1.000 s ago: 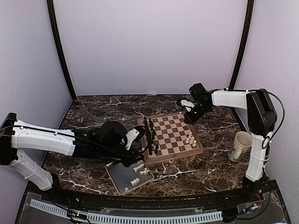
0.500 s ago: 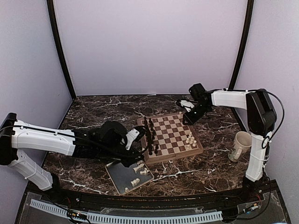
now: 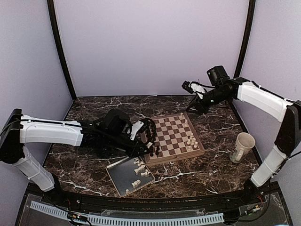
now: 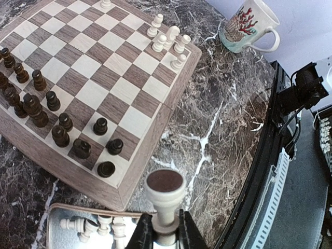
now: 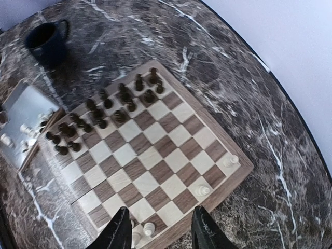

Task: Set up the chess pieces on the board
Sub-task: Pass from the left arm to the right

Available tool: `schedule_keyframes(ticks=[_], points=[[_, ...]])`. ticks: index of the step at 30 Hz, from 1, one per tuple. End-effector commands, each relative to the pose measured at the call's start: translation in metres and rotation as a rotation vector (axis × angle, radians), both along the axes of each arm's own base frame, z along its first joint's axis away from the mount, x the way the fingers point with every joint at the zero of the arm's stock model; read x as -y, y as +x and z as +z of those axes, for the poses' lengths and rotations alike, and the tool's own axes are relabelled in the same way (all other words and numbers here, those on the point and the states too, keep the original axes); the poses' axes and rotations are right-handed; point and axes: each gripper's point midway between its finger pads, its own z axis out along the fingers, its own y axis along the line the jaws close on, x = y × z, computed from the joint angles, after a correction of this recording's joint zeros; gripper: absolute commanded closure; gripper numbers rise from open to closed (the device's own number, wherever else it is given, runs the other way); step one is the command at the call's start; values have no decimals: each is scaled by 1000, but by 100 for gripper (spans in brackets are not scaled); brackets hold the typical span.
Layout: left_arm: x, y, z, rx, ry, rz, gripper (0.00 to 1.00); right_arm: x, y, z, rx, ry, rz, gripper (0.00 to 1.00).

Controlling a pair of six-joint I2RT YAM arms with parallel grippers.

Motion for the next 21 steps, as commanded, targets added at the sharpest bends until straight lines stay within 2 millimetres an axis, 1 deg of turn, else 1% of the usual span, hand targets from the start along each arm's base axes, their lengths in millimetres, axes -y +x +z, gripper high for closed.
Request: schedule_keyframes(ticks=[1, 6, 9, 11, 16, 21], points=[[13, -1, 17, -111, -82, -90, 97, -17, -70, 6, -29, 46, 317, 60], [28, 2, 30, -168, -125, -162, 96, -38, -114, 5, 54, -20, 470, 60], [36, 1, 38, -224, -166, -203, 96, -53, -133, 1, 80, -62, 542, 60], [40, 1, 42, -264, -191, -224, 96, -62, -140, -1, 99, -90, 571, 60], [47, -7, 54, -389, -263, -300, 95, -81, -149, -3, 176, -152, 623, 58], [50, -14, 62, -504, -310, -359, 94, -94, -158, -2, 253, -213, 667, 56]])
